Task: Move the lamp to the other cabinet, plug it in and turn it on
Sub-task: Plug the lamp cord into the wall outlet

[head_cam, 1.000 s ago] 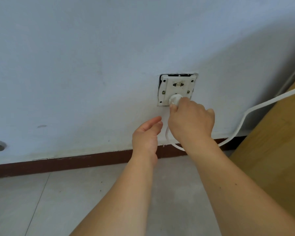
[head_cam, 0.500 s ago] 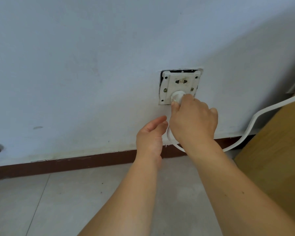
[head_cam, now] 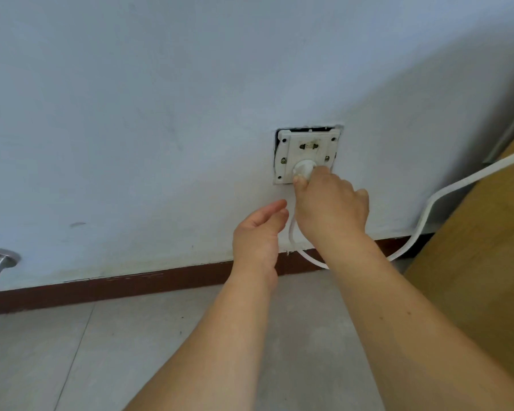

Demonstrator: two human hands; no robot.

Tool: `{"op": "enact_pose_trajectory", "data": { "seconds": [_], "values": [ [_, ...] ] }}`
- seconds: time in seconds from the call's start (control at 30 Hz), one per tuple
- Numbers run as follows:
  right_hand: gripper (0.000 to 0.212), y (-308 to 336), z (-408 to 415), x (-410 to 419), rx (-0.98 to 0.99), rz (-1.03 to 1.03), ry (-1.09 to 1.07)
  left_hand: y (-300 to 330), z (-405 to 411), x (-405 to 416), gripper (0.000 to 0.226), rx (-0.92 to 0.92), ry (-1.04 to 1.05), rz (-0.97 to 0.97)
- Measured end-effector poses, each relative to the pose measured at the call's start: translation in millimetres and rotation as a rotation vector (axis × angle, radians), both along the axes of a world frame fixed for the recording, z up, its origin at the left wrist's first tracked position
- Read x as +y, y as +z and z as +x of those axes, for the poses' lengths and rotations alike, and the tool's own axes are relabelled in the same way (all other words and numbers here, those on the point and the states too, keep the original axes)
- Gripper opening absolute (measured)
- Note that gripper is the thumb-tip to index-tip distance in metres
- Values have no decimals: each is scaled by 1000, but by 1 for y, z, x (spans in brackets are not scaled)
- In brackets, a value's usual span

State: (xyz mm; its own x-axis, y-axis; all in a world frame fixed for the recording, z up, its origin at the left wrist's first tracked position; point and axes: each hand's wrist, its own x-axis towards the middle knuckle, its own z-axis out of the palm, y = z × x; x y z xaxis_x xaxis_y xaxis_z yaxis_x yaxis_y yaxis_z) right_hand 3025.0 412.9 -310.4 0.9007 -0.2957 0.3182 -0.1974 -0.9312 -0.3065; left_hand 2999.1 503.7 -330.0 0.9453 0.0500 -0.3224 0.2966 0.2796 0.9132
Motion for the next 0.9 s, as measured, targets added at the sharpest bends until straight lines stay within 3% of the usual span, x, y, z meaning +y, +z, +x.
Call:
{"op": "enact_pose_trajectory", "data": {
  "seconds": [0.37,0.53,0.63,0.8,0.9],
  "values": [
    [39,-3,0,3,-30,82,-22,12,-7,2,20,-46,-1,24],
    [52,8,-10,-9,72,106,56,27,-6,-2,17,-139,52,2],
    [58,24,-27,-20,63,130,63,42,-5,-17,17,-227,78,-47],
    [45,70,-60,-45,-48,244,21,72,-8,-57,18,-358,184,-127],
    [56,110,-84,-64,-125,355,-5,96,-16,-84,7,-375,224,-237]
  ]
}}
